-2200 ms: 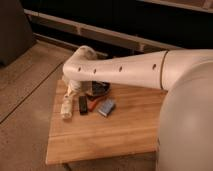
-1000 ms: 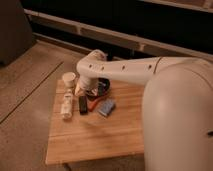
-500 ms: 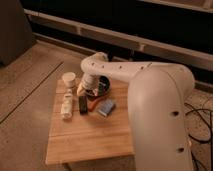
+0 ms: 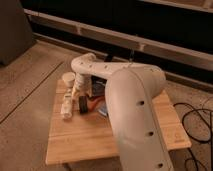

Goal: Place the eraser on the white sponge

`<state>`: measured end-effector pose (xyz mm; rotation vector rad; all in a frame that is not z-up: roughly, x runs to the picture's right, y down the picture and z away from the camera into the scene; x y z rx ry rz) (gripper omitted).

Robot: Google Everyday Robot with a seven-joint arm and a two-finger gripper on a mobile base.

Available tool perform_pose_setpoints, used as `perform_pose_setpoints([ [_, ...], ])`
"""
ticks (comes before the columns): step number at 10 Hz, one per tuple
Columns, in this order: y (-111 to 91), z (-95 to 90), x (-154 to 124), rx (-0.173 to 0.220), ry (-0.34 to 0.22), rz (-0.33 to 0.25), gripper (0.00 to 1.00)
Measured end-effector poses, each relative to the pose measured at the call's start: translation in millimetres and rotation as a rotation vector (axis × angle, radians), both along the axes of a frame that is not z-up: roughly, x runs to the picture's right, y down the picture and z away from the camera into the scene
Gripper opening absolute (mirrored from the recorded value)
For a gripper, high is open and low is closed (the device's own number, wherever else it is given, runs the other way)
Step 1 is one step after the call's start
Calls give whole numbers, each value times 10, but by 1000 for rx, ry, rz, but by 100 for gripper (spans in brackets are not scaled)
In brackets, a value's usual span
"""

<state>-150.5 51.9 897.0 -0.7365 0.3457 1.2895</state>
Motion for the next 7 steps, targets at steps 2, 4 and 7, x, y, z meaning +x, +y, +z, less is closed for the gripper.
perform_pose_setpoints([
  [2, 128, 109, -1, -56, 33, -31, 65],
  [4, 193, 192, 36, -98, 66, -44, 65],
  [7, 222, 297, 42, -133, 97, -50, 65],
])
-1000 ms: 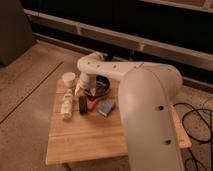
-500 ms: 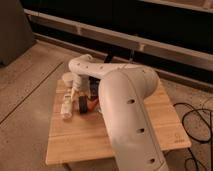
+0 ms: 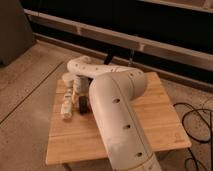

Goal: Place the eraser on the white sponge

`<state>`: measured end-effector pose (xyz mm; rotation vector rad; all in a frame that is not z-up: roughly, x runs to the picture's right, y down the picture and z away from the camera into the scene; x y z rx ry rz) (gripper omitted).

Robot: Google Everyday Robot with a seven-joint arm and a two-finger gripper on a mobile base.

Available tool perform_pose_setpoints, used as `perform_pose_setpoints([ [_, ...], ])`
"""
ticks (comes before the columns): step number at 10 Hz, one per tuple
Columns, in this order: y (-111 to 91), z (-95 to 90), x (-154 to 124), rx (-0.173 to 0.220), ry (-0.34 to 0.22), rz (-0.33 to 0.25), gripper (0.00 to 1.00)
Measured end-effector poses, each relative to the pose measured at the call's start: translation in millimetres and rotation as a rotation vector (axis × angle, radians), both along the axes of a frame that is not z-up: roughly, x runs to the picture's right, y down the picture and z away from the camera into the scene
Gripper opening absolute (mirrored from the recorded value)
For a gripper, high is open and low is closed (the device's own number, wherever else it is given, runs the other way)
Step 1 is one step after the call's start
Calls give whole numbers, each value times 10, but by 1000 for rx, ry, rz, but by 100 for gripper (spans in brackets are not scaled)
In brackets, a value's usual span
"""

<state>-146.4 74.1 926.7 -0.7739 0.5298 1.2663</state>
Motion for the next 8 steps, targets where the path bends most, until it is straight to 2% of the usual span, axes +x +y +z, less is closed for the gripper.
perform_pose_setpoints([
  [2, 6, 46, -21, -12, 2, -9, 53],
  [5, 4, 100, -58, -24, -3, -13, 22],
  [6, 2, 112, -76, -26, -8, -11, 18],
  [8, 16, 125, -76, -35, -11, -7, 18],
])
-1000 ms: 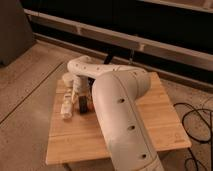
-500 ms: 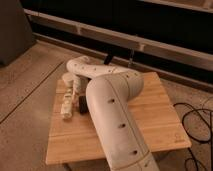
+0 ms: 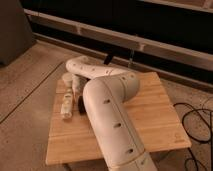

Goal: Place the eraser on the white sponge

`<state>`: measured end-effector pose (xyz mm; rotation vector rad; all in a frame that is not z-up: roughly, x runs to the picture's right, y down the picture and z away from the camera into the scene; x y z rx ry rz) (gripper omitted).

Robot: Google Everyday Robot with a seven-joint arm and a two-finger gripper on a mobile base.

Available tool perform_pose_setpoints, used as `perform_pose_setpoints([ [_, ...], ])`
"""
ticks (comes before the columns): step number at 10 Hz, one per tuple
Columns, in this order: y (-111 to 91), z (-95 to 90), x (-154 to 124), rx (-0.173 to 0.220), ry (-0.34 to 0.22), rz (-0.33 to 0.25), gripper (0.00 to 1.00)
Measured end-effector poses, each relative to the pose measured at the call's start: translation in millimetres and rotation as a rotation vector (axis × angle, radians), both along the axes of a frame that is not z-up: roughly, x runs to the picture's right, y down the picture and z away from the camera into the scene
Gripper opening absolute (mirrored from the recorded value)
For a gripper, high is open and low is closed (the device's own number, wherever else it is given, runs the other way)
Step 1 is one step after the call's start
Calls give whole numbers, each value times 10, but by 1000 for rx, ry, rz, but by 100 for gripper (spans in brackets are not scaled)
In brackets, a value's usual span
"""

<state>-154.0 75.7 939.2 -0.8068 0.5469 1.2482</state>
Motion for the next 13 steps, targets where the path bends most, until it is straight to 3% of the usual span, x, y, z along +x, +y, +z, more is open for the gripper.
perform_pose_setpoints([
  [2, -32, 23, 23, 10, 1, 1, 18],
  [3, -157, 24, 2, 52, -5, 3, 18],
  [5, -679, -195, 27, 187, -15, 22, 18],
  [7, -1052, -518, 59, 303, -28, 43, 18],
  [8, -1122, -655, 129, 337, -23, 56, 18],
  [10, -1068, -888, 363, 360, 24, 91, 18],
  [13, -744, -1051, 857, 310, 132, 182, 18],
])
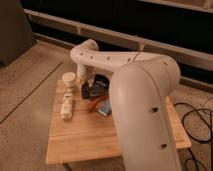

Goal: Place the eraser on the white sponge

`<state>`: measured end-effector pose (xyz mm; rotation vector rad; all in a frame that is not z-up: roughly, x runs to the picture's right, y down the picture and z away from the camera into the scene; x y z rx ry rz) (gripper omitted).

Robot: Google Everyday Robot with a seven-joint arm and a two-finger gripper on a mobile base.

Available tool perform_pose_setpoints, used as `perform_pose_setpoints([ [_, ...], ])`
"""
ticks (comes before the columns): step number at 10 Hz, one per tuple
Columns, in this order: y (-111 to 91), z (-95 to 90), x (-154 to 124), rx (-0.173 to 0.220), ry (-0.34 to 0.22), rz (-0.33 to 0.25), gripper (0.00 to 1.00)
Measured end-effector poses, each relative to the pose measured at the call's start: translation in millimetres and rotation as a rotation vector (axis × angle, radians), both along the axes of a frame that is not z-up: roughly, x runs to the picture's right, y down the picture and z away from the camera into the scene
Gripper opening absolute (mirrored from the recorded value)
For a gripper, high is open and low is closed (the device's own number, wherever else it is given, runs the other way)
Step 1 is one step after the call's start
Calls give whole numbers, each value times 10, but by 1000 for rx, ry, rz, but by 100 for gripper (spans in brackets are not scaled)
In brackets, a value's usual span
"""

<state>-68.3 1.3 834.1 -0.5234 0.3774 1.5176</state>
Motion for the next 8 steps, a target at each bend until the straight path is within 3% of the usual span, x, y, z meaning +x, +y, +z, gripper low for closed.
perform_pose_setpoints([
  [3, 259, -97, 401, -51, 79, 82, 18],
  [8, 550, -54, 684, -115, 128, 130, 18],
])
